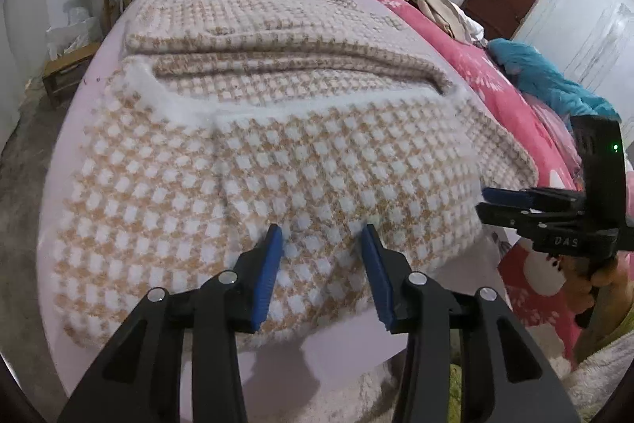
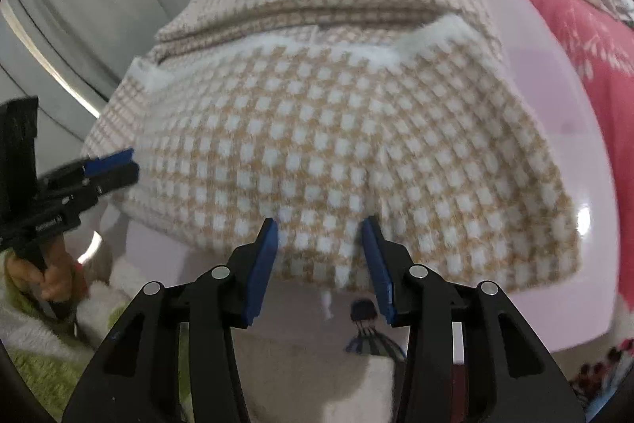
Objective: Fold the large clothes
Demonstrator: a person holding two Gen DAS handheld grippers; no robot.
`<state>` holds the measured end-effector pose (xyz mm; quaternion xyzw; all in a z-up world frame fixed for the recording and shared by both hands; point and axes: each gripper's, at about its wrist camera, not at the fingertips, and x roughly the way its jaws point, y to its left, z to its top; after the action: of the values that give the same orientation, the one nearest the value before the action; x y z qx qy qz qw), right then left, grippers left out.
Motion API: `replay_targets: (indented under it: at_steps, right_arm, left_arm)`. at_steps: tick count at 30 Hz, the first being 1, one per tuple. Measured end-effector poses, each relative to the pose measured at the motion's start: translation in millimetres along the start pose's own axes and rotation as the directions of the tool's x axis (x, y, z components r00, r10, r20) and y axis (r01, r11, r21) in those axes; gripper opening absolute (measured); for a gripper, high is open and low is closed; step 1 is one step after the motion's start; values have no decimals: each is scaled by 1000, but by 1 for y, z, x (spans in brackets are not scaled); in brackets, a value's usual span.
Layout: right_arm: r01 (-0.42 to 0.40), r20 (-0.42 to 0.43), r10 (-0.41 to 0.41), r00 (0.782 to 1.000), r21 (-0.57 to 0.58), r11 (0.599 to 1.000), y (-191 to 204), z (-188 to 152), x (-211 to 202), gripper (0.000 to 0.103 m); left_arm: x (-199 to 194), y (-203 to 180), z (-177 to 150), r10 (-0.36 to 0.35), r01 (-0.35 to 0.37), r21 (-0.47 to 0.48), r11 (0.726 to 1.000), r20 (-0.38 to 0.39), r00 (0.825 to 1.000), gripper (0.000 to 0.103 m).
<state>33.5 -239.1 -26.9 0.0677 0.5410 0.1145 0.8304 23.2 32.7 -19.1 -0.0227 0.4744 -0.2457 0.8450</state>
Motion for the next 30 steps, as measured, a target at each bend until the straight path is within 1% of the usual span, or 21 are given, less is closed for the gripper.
replay_targets:
  at_steps: [2,3,5,7,8,9,10,11,12,13,15,18,20,21,22,23,24,26,28,29,30]
  right_arm:
    - [4,8,-4,1000,-5,1000,-1,4,-10,41]
    - [2,32,-2,999,-11,1000,2,7,-16,41]
    - [-28,109,31,994,-25,999,9,18,-33,41]
    - [-53,164,59,985,-45,998,18,33,-33,41]
    - [-56,166,65,984,-57,997,22,33,-27,41]
    - [-61,158,71,985,-70,996,27,36,-17,41]
    - [-54,128,65,990,-86,995,32,38,-1,41]
    - [-22,103,31,994,-91,996,34,36,14,43]
    - [-25,111,34,993,-84,996,33,35,19,44]
    - [-44,107,52,993,-71,996,31,36,18,45]
    - [-57,103,63,993,-51,997,27,40,8,44]
    - [-66,162,81,983,-93,994,30,36,-18,43]
    - [-30,147,44,988,-99,995,31,31,-12,43]
    - [-17,114,26,993,-82,997,27,28,0,43]
    - [-50,105,54,993,-48,998,18,26,6,47]
    - [-107,108,106,989,4,994,9,27,9,48]
    - [-132,94,129,987,27,991,2,28,9,48]
    - [-149,90,145,985,46,988,-4,31,3,48]
    - [-119,123,114,986,36,992,-10,32,-9,48]
    - [-92,155,86,984,34,995,-15,30,-17,49]
    - [-72,181,64,981,39,997,-22,31,-25,49]
  left_arm:
    - [-9,-3,9,-23,22,14,1000,49,999,41]
    - [-13,-2,10,-42,41,22,999,69,997,41]
    - [-19,-4,21,-116,112,39,993,118,986,41]
    - [-9,-8,30,-137,132,44,990,116,984,41]
    - [1,-10,32,-119,115,47,992,102,988,41]
    - [12,-11,32,-73,70,50,996,71,995,41]
    - [28,-10,31,-5,3,52,999,22,1000,41]
    - [34,-8,30,4,-5,43,999,16,1000,42]
    - [34,-4,29,-10,9,24,1000,38,999,42]
    - [32,-2,31,-20,20,19,1000,36,999,42]
    - [24,-4,33,-15,14,28,1000,54,998,41]
    - [-5,-6,25,-64,54,77,996,138,988,41]
    - [-3,-4,20,-12,0,92,996,128,992,42]
    - [8,-3,18,37,-45,86,995,100,994,42]
    - [25,5,14,75,-77,56,995,48,996,42]
    - [25,10,13,55,-57,27,998,70,996,43]
    - [22,11,14,45,-46,16,999,76,996,43]
    - [14,12,19,42,-43,16,999,69,997,43]
    - [-3,19,21,65,-67,14,998,117,991,43]
    - [-10,23,23,92,-95,11,995,138,986,43]
    - [-18,30,26,144,-146,-3,989,164,976,43]
